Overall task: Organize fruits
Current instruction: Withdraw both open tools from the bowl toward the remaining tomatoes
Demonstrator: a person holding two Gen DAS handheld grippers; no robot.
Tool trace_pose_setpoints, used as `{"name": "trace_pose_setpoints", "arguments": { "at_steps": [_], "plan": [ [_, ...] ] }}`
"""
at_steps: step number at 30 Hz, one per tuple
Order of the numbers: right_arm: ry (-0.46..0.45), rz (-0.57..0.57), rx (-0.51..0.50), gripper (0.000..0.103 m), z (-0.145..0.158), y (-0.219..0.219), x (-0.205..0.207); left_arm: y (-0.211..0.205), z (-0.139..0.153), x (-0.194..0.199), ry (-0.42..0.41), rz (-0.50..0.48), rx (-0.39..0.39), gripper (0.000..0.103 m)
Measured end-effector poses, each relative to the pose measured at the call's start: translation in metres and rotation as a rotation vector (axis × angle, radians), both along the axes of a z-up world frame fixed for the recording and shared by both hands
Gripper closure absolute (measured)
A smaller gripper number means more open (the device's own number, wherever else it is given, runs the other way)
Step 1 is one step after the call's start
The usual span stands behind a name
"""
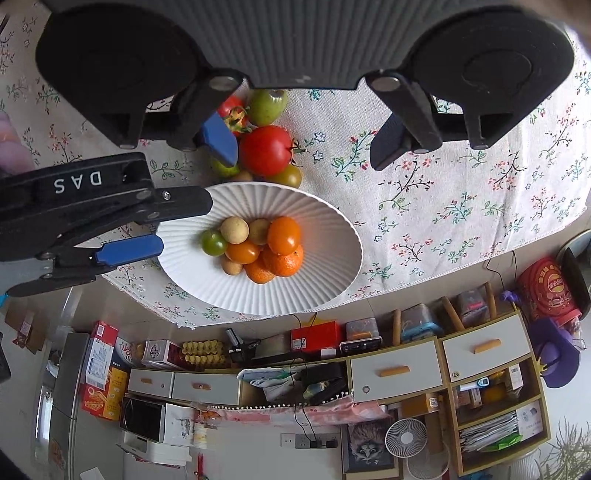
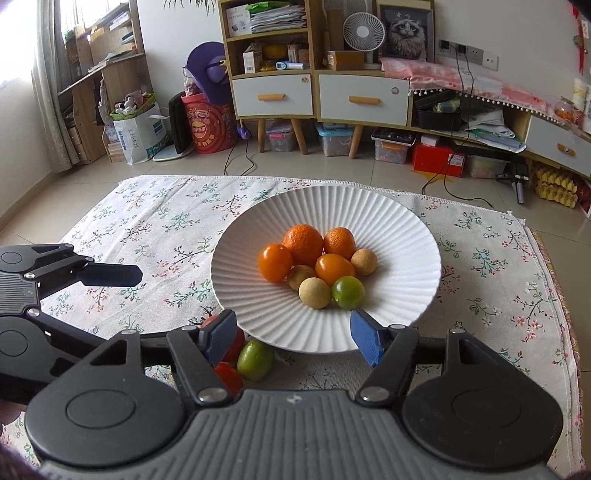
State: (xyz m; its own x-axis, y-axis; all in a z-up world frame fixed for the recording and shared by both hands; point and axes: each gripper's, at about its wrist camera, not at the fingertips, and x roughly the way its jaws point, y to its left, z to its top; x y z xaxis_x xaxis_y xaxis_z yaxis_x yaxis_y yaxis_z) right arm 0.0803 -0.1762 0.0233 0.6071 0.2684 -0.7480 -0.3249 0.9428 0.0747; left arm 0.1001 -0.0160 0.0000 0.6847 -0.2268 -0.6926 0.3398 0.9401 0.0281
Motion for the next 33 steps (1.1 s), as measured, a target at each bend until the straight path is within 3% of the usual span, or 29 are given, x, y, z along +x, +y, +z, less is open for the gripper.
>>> {"name": "trace_pose_setpoints", "arguments": {
  "at_steps": [9,15,26,33],
  "plan": [
    [-0.002,0.004,-0.010,0.021,-0.004,0.005,-0.017,0.011,-0.010,-0.017,0.012,0.035,-0.002,0.009],
    [0.004,0.013,-0.036,0.015,-0.014,0.004,-0.027,0.017,-0.023,-0.027,0.022,0.032,0.031,0.006],
    [0.045,0.061,-0.066,0.012,-0.034,0.006,-0.043,0.019,-0.046,-0.030,0.047,0.029,0.078,0.006],
    [0.068,0.057,-0.091,0.011,-0.044,-0.001,-0.046,0.012,-0.052,-0.031,0.023,-0.009,0.068,0.005]
  ]
}}
